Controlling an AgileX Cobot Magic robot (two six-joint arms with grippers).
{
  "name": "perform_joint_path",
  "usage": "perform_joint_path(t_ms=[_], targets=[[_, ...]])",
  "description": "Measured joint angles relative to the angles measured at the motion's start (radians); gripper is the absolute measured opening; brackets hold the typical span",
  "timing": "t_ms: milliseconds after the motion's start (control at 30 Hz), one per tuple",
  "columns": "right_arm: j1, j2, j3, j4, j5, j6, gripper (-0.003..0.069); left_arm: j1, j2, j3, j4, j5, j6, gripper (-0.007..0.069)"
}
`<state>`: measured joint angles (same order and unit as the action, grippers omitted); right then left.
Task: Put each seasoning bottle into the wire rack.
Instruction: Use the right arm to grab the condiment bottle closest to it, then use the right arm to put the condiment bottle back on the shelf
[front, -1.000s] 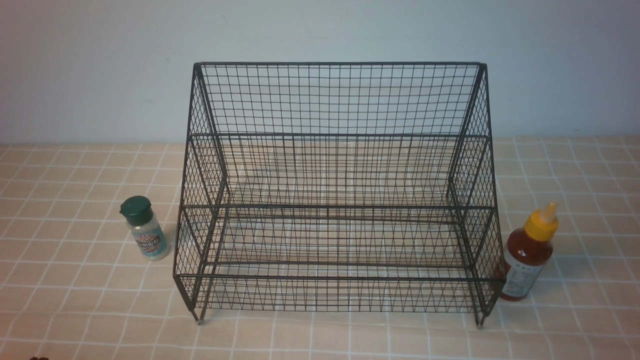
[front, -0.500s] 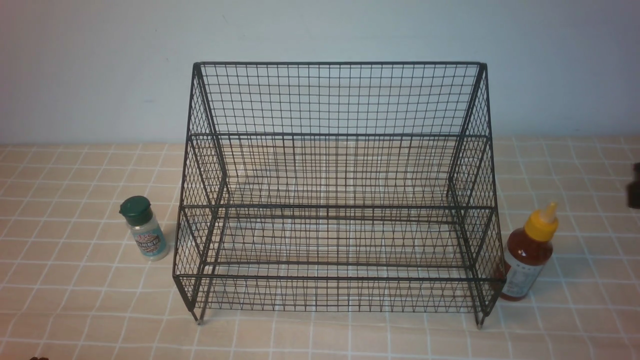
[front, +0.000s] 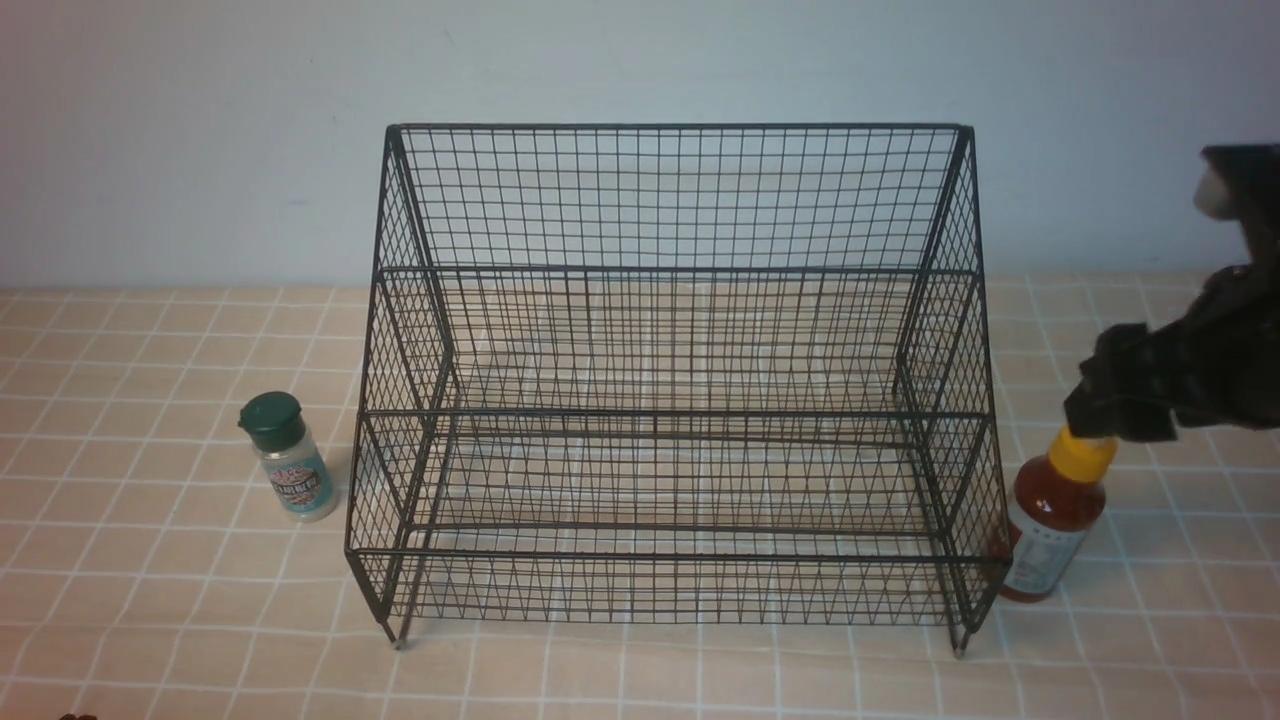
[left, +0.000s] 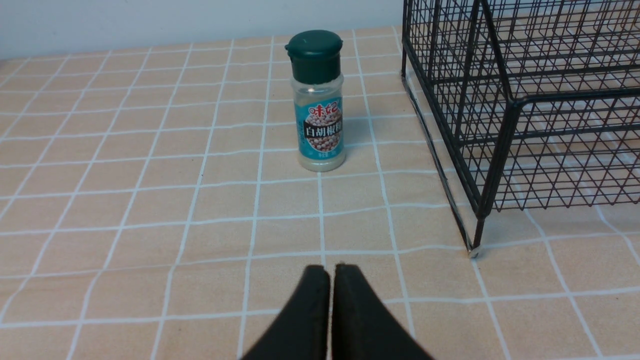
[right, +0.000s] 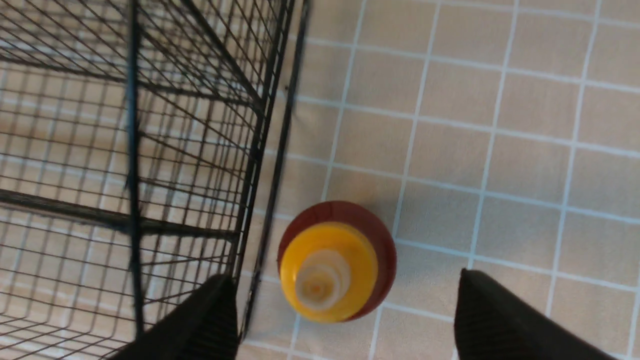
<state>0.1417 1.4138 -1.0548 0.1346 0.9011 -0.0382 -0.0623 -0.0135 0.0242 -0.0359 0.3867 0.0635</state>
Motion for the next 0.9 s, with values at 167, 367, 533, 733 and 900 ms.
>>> perform_joint_path(t_ms=[167,367,533,733,900], targets=[[0.000,0.082,-0.001,0.000,-0.024,0.000,0.0536,0.000,0.000,0.000,0.000,0.000,0.000,-0.0007],[0.000,0.125,-0.006,0.006,-0.040,0.000,0.0313,0.000,0.000,0.000,0.000,0.000,0.000,-0.0007],[0.000,0.112,-0.036,-0.003,0.014,-0.003,0.0296,0.000,0.000,0.000,0.000,0.000,0.000,-0.0007],[0.000,-0.031,-0.196,0.003,0.196,-0.011,0.0296,0.000,0.000,0.000,0.000,0.000,0.000,-0.0007],[0.021,-0.163,-0.302,0.007,0.314,-0.020,0.0296,0.000,0.000,0.000,0.000,0.000,0.000,-0.0007]])
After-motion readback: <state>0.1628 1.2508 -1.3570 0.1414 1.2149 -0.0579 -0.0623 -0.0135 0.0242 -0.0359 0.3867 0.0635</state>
